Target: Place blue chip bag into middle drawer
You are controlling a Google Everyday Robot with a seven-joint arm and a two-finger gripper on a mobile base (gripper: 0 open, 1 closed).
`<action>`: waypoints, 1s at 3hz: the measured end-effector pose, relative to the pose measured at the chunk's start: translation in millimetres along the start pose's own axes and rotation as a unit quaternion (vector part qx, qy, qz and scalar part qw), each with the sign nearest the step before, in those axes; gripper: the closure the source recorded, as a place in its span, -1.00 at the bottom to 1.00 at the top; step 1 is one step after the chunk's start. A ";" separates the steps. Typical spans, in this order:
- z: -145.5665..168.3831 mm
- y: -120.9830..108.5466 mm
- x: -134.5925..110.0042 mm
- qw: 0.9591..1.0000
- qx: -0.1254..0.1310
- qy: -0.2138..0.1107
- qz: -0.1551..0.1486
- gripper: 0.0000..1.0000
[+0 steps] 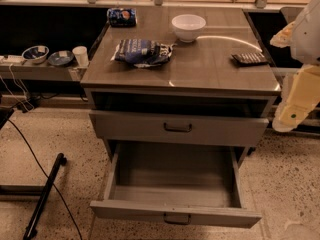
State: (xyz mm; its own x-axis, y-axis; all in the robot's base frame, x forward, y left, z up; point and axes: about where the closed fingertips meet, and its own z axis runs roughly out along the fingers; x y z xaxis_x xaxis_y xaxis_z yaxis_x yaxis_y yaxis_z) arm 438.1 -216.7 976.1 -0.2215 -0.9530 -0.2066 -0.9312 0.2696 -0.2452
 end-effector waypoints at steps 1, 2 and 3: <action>-0.1 -0.4 -0.4 1.000 0.001 0.000 0.000 -1.00; 15.7 -34.5 -23.4 1.000 0.005 -0.017 -0.008 -1.00; 46.5 -89.0 -80.5 0.999 0.000 -0.049 -0.025 -1.00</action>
Offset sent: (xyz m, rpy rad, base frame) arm 0.1147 0.0395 -0.0075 0.0651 -0.0361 0.0605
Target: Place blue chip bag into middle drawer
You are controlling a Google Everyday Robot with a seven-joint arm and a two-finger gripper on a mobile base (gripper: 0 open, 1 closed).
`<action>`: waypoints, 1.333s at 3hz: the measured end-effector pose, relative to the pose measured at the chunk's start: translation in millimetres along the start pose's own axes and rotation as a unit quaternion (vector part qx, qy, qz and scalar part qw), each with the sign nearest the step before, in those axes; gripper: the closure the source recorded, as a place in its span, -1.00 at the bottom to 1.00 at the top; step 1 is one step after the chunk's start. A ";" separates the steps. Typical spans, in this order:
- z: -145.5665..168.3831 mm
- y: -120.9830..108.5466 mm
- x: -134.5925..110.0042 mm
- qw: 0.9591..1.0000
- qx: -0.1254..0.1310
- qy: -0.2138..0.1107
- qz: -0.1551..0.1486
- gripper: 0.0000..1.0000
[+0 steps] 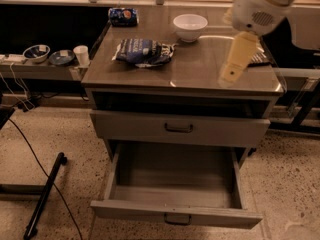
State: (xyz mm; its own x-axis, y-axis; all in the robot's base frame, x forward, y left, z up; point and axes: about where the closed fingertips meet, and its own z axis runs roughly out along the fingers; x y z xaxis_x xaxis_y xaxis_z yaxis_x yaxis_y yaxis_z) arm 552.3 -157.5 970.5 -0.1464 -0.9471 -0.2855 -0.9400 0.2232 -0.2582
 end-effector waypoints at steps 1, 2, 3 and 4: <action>37.5 -46.9 -63.8 0.999 -0.013 -0.045 -0.012 -1.00; 81.5 -75.7 -102.4 0.997 -0.024 -0.073 0.005 -1.00; 131.3 -94.0 -107.3 0.997 -0.026 -0.065 0.031 -1.00; 166.7 -109.6 -95.3 0.995 -0.022 -0.054 0.076 -1.00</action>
Offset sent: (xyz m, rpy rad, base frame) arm 0.1676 0.1471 -0.0523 0.2266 0.0393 0.0213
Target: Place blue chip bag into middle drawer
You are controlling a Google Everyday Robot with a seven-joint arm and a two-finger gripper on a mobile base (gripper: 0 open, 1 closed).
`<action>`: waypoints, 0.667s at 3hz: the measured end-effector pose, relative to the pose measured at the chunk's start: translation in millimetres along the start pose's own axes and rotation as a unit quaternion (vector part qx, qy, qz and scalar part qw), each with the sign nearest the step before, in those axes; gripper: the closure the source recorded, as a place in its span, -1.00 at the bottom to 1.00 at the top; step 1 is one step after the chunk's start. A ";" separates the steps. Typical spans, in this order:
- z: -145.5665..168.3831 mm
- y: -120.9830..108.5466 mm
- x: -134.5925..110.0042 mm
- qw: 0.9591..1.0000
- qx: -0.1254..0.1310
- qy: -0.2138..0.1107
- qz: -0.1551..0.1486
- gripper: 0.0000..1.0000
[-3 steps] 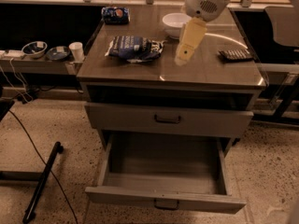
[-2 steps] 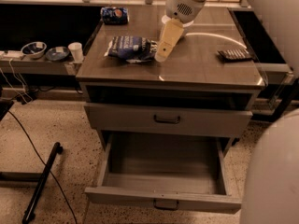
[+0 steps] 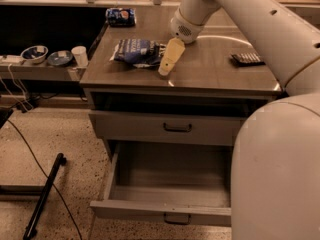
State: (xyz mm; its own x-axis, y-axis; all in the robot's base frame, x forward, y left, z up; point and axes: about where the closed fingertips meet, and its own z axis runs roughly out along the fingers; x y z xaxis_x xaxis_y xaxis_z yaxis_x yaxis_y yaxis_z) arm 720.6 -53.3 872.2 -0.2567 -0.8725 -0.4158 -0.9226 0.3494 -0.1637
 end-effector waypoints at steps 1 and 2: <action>17.9 -5.6 -6.4 0.999 0.001 -0.011 0.033 -0.65; 32.8 -3.4 -13.5 0.998 -0.009 -0.031 0.060 -0.20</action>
Offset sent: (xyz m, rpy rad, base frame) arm 0.0198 0.0327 -0.0287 0.1707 0.0559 -0.1375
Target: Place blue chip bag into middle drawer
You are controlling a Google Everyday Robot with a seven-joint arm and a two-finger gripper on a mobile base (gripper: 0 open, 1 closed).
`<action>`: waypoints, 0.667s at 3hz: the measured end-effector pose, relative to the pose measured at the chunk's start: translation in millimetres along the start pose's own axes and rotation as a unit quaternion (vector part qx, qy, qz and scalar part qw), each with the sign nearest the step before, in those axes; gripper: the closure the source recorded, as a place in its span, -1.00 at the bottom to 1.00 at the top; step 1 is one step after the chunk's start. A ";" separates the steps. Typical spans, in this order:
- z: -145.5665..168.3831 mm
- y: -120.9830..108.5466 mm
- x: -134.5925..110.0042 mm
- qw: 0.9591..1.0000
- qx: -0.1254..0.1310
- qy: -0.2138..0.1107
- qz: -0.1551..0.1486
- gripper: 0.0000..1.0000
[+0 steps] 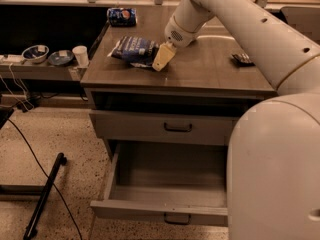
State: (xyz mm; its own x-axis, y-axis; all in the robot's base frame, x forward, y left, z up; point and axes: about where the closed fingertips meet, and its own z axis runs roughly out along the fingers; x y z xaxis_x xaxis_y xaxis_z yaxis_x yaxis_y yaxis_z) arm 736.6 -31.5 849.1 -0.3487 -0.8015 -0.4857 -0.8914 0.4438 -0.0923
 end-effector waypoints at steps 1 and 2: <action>11.0 3.9 -0.5 0.999 -0.012 -0.017 0.031 0.28; 8.3 8.6 -1.4 0.998 -0.030 -0.041 0.047 0.74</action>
Offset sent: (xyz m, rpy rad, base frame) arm -0.0108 0.0054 0.0039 0.2033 0.0654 -0.0575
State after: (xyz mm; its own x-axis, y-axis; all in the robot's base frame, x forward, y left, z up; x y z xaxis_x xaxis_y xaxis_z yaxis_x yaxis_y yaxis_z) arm 731.9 -23.3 841.7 -0.4096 -0.7207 -0.5593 -0.8722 0.4891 0.0085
